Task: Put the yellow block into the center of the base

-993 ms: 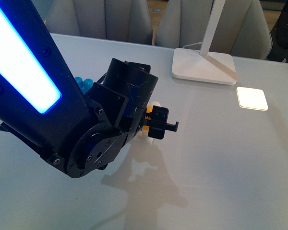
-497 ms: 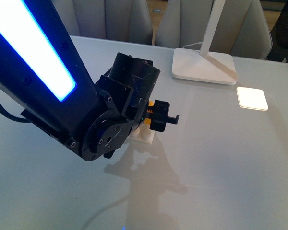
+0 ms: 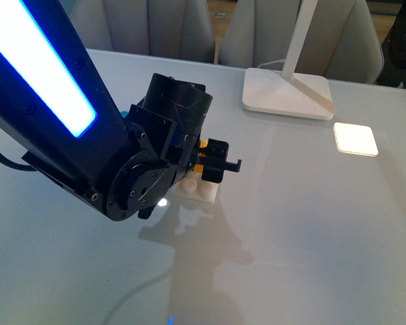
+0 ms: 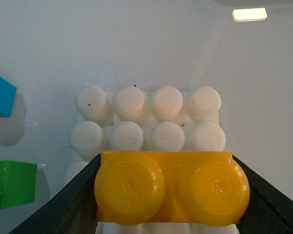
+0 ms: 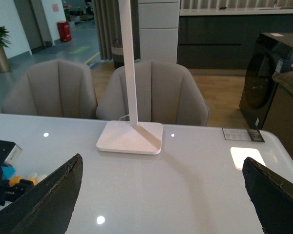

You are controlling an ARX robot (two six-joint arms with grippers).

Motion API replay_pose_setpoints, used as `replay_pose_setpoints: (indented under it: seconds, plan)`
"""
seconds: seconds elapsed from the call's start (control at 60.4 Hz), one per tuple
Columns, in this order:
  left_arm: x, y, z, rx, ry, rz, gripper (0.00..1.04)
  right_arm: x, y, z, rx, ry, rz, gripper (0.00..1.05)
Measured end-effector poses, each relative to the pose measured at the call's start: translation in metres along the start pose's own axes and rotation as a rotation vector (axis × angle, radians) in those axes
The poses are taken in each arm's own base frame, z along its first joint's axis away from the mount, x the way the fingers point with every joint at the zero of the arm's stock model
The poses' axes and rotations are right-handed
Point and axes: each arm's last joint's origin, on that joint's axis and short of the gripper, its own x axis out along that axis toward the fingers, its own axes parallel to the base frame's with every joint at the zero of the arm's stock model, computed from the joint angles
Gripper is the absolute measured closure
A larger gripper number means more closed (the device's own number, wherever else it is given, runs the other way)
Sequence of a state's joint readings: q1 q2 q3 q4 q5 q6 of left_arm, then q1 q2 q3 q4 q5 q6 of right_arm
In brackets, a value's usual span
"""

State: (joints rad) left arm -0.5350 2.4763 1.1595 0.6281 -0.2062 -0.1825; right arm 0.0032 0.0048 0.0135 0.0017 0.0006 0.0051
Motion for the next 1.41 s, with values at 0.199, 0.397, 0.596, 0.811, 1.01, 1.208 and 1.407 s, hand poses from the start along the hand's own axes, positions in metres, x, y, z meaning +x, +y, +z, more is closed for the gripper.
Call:
replay_pose_setpoints:
  seconds: [0.199,0.397,0.596,0.811,1.01,1.208,1.407]
  plan:
    - [0.001,0.001,-0.003,0.003,0.005,0.001,0.42,0.000,0.000,0.000,0.000,0.000,0.000,0.09]
    - [0.003,0.000,-0.006,0.005,0.013,0.001,0.42,0.000,0.000,0.000,0.000,0.000,0.000,0.09]
    - [0.003,0.000,-0.006,0.004,0.010,0.001,0.42,0.000,0.000,0.000,0.000,0.000,0.000,0.09]
    - [0.003,0.000,-0.007,0.004,0.012,0.002,0.42,0.000,0.000,0.000,0.000,0.000,0.000,0.09]
    - [0.005,0.000,-0.011,0.001,0.018,0.002,0.42,0.000,0.000,0.000,0.000,0.000,0.000,0.09]
    - [0.006,0.000,-0.012,-0.003,0.018,0.002,0.42,0.000,0.000,0.000,0.000,0.000,0.000,0.09]
    - [0.008,-0.001,-0.011,-0.009,0.014,0.000,0.42,0.000,0.000,0.000,0.000,0.000,0.000,0.09]
